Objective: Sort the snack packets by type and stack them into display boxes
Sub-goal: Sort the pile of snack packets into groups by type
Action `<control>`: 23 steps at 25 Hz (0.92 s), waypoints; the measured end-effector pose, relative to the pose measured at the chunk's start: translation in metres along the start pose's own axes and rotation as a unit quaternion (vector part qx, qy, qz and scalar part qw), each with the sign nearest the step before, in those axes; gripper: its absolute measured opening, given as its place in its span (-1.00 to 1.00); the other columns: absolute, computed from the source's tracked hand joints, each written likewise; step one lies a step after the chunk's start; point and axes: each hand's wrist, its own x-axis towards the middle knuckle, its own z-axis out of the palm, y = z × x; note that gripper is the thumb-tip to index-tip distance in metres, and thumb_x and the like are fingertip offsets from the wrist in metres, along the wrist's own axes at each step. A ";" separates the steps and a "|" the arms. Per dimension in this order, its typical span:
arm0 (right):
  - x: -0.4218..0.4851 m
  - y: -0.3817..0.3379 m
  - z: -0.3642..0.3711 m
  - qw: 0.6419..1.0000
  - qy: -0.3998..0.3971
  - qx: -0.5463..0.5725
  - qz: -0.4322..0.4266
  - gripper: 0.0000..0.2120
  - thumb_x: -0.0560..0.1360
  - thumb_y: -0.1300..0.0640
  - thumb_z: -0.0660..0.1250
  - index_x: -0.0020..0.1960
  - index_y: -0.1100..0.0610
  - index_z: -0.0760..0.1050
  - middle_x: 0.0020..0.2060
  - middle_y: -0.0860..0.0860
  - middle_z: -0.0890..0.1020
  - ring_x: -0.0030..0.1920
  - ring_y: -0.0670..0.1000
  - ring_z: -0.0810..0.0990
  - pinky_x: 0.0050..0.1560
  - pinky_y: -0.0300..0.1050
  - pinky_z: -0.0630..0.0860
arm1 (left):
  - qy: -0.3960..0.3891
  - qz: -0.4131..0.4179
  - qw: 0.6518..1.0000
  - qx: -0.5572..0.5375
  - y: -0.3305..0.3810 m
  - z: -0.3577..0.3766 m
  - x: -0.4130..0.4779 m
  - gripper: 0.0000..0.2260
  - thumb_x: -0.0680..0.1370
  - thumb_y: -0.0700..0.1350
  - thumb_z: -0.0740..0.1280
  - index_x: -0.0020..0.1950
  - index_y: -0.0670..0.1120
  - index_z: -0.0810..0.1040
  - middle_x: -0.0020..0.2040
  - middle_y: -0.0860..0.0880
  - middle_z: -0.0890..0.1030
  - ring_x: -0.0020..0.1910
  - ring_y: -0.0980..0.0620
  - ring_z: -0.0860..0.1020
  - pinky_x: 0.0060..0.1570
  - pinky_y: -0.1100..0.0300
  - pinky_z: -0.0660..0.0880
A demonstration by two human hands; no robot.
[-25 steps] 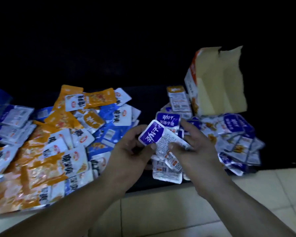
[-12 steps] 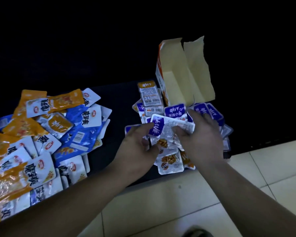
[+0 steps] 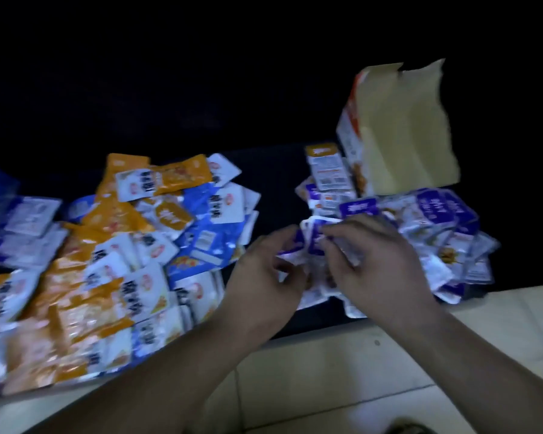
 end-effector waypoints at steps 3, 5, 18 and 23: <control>0.008 -0.036 0.026 0.977 -0.119 0.160 0.075 -0.85 0.55 0.04 0.42 0.11 -0.09 0.66 -0.08 -0.18 0.70 -0.05 -0.16 0.67 -0.04 -0.01 0.62 | 0.045 0.049 0.987 0.147 -0.019 -0.053 -0.015 -0.66 0.59 -0.10 0.41 0.33 0.18 0.54 0.18 0.12 0.59 0.03 0.19 0.60 -0.04 0.29 0.55; 0.016 -0.054 0.045 0.954 -0.172 0.214 0.124 -0.78 0.55 0.03 0.44 0.17 -0.20 0.61 -0.03 -0.29 0.68 0.00 -0.24 0.65 0.04 -0.11 0.62 | 0.151 0.127 0.921 0.337 -0.038 -0.095 -0.009 -0.68 0.57 -0.02 0.38 0.32 0.00 0.60 0.21 -0.01 0.56 0.12 -0.01 0.56 0.03 0.15 0.55; 0.108 -0.127 0.149 0.953 -0.304 -0.002 0.006 -0.34 0.58 -0.24 0.30 0.60 -0.29 0.11 0.66 -0.17 -0.09 0.64 -0.02 -0.25 0.62 0.13 -0.13 | 0.112 0.053 0.881 0.457 -0.106 -0.206 0.003 -0.32 0.49 0.45 0.23 0.48 0.10 0.51 0.58 -0.04 0.36 0.58 -0.21 0.27 0.35 -0.29 0.45; 0.084 -0.121 0.149 0.956 -0.288 0.055 -0.013 -0.46 0.56 -0.14 0.38 0.51 -0.25 0.34 0.57 -0.25 0.22 0.64 0.03 -0.07 0.60 0.19 0.01 | 0.179 0.110 0.907 0.365 -0.110 -0.216 -0.004 -0.40 0.47 0.30 0.46 0.40 -0.01 0.56 0.51 -0.02 0.42 0.47 -0.09 0.42 0.26 0.00 0.50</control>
